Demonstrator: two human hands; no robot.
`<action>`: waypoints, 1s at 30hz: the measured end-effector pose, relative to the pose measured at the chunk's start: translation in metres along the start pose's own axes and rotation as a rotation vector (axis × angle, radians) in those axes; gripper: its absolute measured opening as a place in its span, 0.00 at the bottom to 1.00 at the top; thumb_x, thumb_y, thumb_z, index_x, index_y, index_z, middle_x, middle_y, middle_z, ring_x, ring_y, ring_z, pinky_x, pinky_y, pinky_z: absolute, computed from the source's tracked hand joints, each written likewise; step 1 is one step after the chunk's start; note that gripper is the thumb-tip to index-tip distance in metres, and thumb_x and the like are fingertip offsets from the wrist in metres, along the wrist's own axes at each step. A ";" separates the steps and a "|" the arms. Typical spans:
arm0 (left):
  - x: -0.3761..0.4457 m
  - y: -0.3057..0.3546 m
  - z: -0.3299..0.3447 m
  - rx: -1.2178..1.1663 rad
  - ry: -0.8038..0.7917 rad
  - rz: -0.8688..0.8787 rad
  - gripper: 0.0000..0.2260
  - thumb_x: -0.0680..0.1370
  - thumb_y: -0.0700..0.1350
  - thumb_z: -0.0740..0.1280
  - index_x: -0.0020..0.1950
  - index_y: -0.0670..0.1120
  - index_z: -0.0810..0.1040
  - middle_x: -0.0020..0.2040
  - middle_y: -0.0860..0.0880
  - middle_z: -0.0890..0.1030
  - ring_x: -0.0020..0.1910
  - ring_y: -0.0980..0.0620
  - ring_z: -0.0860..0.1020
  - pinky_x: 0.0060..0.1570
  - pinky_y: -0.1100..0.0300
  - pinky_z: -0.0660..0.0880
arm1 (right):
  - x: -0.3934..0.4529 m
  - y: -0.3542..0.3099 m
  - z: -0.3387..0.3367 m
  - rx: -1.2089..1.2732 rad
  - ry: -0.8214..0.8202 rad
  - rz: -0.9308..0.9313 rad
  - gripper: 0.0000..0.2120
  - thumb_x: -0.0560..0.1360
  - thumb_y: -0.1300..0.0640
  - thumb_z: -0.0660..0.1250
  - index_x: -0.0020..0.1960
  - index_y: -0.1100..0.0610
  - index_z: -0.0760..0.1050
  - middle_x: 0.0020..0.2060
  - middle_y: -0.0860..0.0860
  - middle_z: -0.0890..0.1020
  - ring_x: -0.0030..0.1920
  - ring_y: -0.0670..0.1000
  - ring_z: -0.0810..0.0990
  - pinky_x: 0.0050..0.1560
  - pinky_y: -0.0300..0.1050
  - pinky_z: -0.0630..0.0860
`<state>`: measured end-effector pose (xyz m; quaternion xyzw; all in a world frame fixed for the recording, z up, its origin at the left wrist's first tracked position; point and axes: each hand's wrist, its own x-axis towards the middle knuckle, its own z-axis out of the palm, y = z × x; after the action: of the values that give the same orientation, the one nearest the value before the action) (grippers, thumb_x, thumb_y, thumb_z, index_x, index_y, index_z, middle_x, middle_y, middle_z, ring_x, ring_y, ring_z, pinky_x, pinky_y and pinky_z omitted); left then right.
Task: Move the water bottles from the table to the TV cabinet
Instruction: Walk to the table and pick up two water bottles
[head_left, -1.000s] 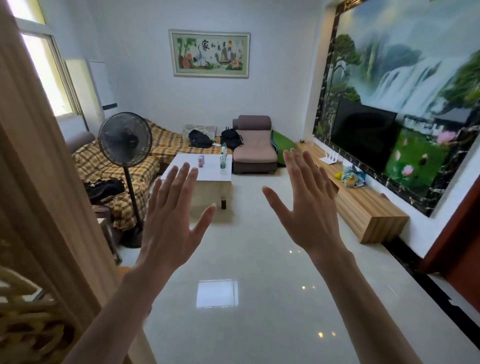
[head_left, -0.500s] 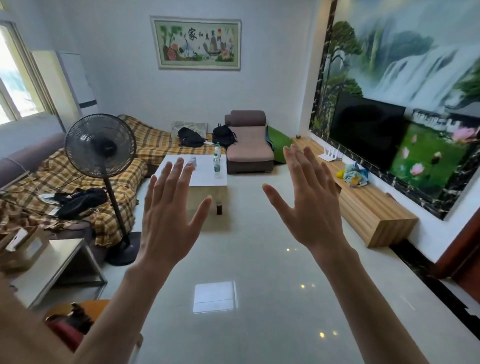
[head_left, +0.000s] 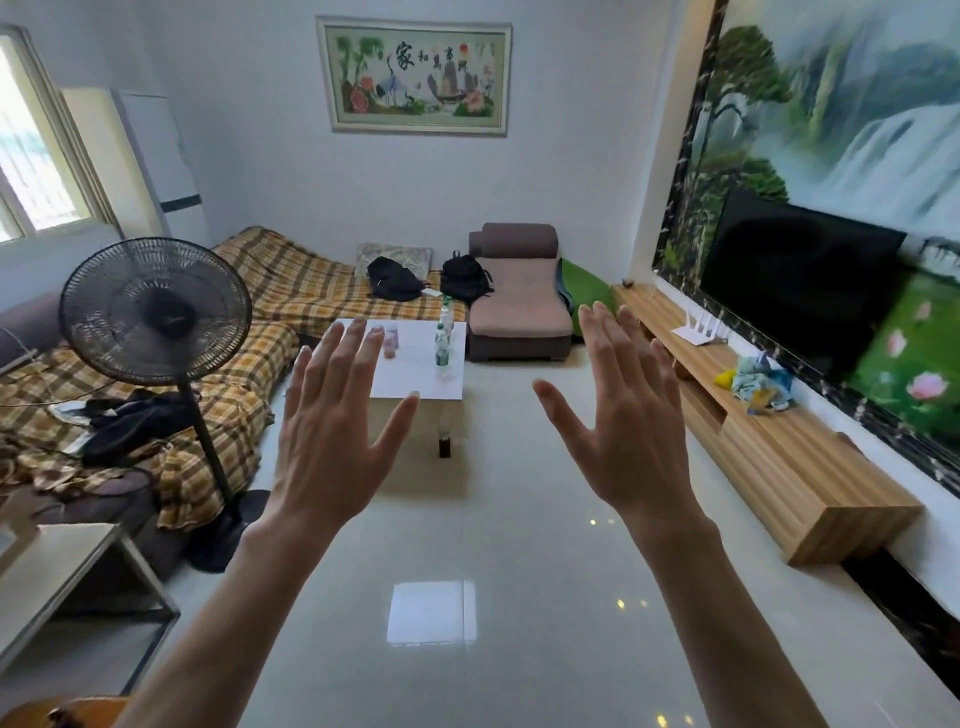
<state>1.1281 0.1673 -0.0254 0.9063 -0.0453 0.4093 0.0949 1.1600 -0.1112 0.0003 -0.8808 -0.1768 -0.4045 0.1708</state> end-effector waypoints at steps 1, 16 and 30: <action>0.010 -0.004 0.012 0.007 0.003 -0.016 0.33 0.84 0.64 0.55 0.83 0.45 0.58 0.84 0.45 0.59 0.85 0.47 0.53 0.81 0.39 0.57 | 0.010 0.011 0.011 0.000 -0.001 -0.003 0.36 0.82 0.33 0.55 0.82 0.54 0.55 0.81 0.52 0.61 0.82 0.51 0.52 0.80 0.58 0.54; 0.137 -0.053 0.183 -0.024 -0.017 -0.057 0.33 0.83 0.62 0.57 0.82 0.45 0.61 0.83 0.45 0.62 0.85 0.47 0.55 0.82 0.42 0.54 | 0.139 0.093 0.182 -0.028 -0.028 -0.050 0.37 0.82 0.33 0.54 0.82 0.55 0.56 0.81 0.52 0.62 0.82 0.51 0.53 0.81 0.54 0.50; 0.296 -0.188 0.373 -0.106 -0.005 -0.156 0.33 0.84 0.64 0.54 0.83 0.45 0.60 0.84 0.45 0.62 0.85 0.47 0.55 0.81 0.40 0.56 | 0.301 0.136 0.397 -0.071 -0.109 -0.033 0.37 0.82 0.32 0.52 0.82 0.55 0.56 0.80 0.52 0.63 0.82 0.51 0.55 0.81 0.55 0.52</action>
<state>1.6274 0.2722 -0.0698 0.9019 0.0034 0.3952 0.1742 1.6640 -0.0025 -0.0331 -0.9041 -0.1858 -0.3646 0.1231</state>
